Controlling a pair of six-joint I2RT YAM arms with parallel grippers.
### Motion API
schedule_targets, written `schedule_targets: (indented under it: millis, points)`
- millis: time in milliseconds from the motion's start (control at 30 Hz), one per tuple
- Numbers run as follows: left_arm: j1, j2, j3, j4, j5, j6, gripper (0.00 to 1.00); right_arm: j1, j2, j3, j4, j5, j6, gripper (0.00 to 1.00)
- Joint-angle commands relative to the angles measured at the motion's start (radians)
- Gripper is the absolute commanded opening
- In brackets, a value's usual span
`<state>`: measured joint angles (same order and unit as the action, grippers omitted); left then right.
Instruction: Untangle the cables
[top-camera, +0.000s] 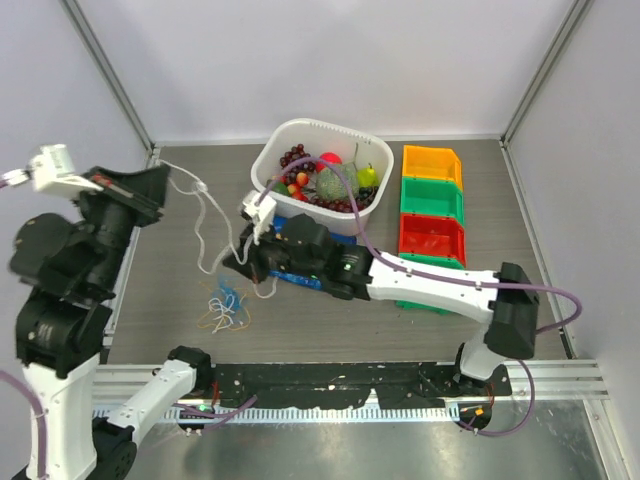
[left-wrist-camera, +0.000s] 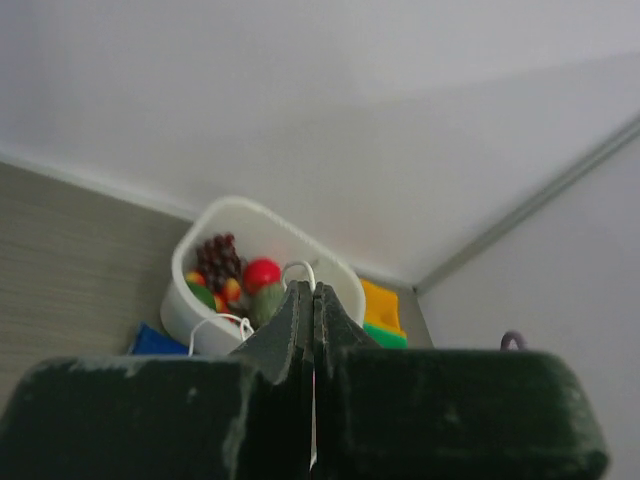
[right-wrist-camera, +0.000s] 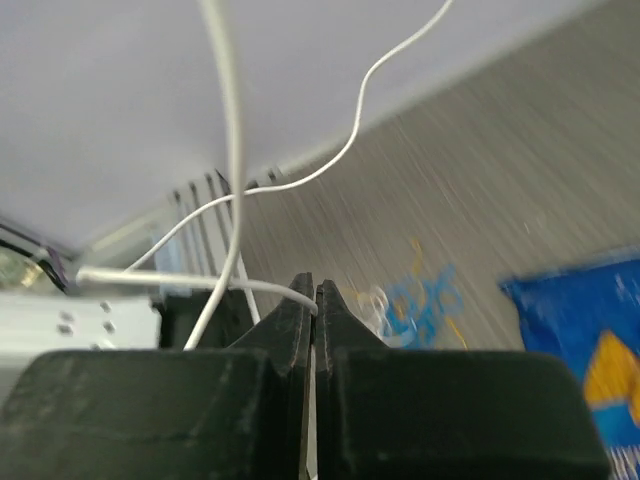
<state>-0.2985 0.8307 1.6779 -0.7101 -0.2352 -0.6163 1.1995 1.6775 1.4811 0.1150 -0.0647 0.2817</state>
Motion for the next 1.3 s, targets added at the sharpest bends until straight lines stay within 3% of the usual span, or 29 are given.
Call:
schedule_targets:
  millis: [0, 133, 233, 467, 700, 867, 1033, 1167, 1267]
  points:
    - [0.002, 0.005, -0.234, 0.122, 0.36, -0.121, 0.0, -0.015, -0.246, -0.189, -0.064, 0.126, -0.021, 0.01]
    - [0.002, 0.01, -0.502, 0.322, 0.615, -0.265, 0.0, -0.014, -0.367, -0.402, -0.136, 0.193, 0.005, 0.01]
    - [-0.001, 0.004, -0.66, 0.428, 0.707, -0.33, 0.0, -0.015, -0.441, -0.527, -0.176, 0.236, 0.057, 0.01]
    - [-0.017, -0.05, -0.953, 0.432, 0.708, -0.333, 0.0, -0.035, -0.519, -0.734, -0.19, 0.322, 0.158, 0.01]
    - [-0.102, -0.077, -1.187, 0.488, 0.627, -0.421, 0.0, -0.051, -0.302, -0.644, -0.218, 0.258, 0.203, 0.07]
    - [-0.125, -0.077, -1.212, 0.413, 0.525, -0.398, 0.0, -0.055, -0.193, -0.545, -0.42, 0.328, 0.191, 0.22]
    - [-0.125, -0.122, -1.158, 0.263, 0.361, -0.316, 0.0, -0.104, -0.272, -0.605, -0.46, 0.358, 0.189, 0.43]
    - [-0.123, -0.246, -1.146, 0.261, 0.261, -0.327, 0.0, -0.146, -0.346, -0.674, -0.46, 0.338, 0.168, 0.52]
    - [-0.122, -0.288, -1.078, 0.255, 0.252, -0.323, 0.0, -0.153, -0.378, -0.676, -0.509, 0.414, 0.186, 0.54]
